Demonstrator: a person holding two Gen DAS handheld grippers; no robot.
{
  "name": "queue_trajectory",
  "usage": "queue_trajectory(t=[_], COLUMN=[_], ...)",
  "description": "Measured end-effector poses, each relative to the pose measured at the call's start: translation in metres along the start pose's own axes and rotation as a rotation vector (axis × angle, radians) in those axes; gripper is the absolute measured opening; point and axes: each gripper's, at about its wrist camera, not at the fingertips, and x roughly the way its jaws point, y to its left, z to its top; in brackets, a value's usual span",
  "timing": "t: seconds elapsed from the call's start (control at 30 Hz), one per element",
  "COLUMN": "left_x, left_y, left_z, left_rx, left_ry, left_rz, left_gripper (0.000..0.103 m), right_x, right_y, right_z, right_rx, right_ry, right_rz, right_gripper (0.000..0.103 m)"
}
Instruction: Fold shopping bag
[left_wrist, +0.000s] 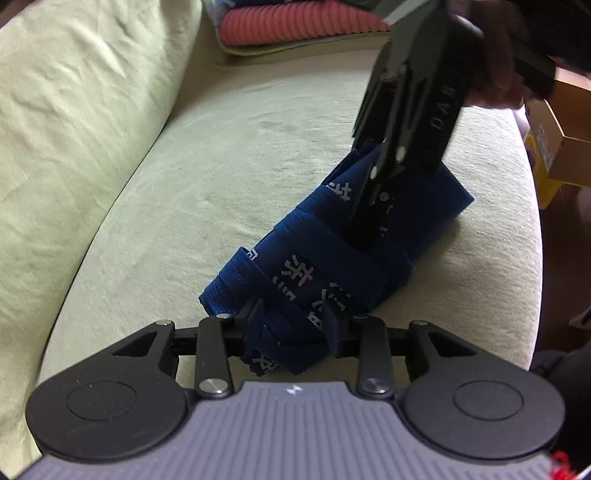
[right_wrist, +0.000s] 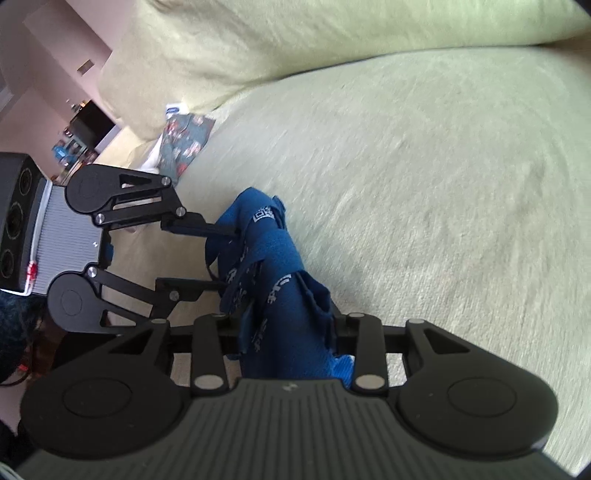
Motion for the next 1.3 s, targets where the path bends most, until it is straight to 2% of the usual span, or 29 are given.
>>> queue_trajectory(t=[0.1,0.23,0.27,0.4,0.43,0.63,0.7,0.73,0.8,0.9,1.03,1.17,1.3], left_x=[0.000,-0.001,-0.001,-0.002,-0.002,-0.001,-0.001,0.000,0.001,0.003,0.006,0.010,0.010], left_y=[0.000,0.002,0.001,0.002,0.002,0.003,0.003,0.003,0.002,0.003,0.006,0.003,0.000], left_z=[0.001,0.003,0.003,0.003,0.003,0.004,0.003,0.004,0.006,0.009,0.014,0.019,0.018], left_rx=[-0.021,-0.034,-0.031,-0.028,-0.026,-0.017,-0.019,-0.020,-0.021,-0.059,-0.132,-0.140,-0.122], left_ry=[0.008,0.014,0.017,0.023,0.024,0.032,0.034,0.037,0.046,0.055,0.069,0.087,0.082], left_rz=[0.007,0.002,0.004,0.002,0.001,-0.003,-0.004,-0.003,0.005,0.023,0.047,0.081,0.093], left_gripper=[0.039,0.039,0.039,0.039,0.039,0.039,0.039,0.039,0.039,0.039,0.039,0.039,0.039], right_x=[-0.007,-0.022,-0.025,-0.042,-0.044,-0.046,-0.029,-0.019,-0.008,-0.006,-0.003,0.003,-0.011], right_y=[0.011,0.036,0.042,0.069,0.077,0.119,0.127,0.127,0.122,0.101,0.089,0.072,0.065], right_z=[-0.005,-0.011,-0.012,-0.026,-0.034,-0.087,-0.103,-0.106,-0.106,-0.091,-0.082,-0.065,-0.055], right_rx=[-0.020,-0.096,-0.118,-0.189,-0.189,-0.147,-0.197,-0.230,-0.272,-0.264,-0.320,-0.348,-0.318], right_ry=[-0.041,-0.112,-0.127,-0.202,-0.216,-0.277,-0.235,-0.210,-0.197,-0.180,-0.172,-0.167,-0.131], right_rz=[-0.087,-0.267,-0.311,-0.545,-0.569,-0.582,-0.616,-0.647,-0.698,-0.681,-0.692,-0.701,-0.634], right_gripper=[0.040,0.042,0.041,0.021,0.021,0.020,0.018,0.012,0.010,0.010,0.010,0.011,0.011])
